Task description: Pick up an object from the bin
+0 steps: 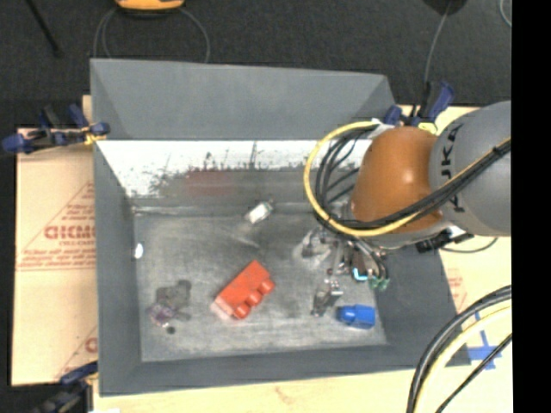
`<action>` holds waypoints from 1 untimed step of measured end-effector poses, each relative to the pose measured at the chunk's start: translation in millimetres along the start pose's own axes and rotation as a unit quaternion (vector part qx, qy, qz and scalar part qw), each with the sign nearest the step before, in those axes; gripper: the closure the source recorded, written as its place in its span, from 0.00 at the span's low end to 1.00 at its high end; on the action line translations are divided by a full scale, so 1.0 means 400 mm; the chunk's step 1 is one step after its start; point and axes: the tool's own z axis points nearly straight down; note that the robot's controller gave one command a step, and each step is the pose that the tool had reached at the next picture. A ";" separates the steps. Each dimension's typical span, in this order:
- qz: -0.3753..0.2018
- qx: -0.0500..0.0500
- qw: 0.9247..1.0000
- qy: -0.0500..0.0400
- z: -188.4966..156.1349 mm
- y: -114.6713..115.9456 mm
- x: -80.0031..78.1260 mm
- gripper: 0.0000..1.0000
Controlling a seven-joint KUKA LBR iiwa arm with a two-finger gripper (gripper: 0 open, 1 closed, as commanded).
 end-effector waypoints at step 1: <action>-0.007 -0.001 1.000 -0.008 0.148 -0.252 0.082 0.00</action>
Offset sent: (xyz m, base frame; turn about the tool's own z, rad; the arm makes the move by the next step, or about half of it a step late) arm -0.0364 -0.0983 -0.0618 -0.0189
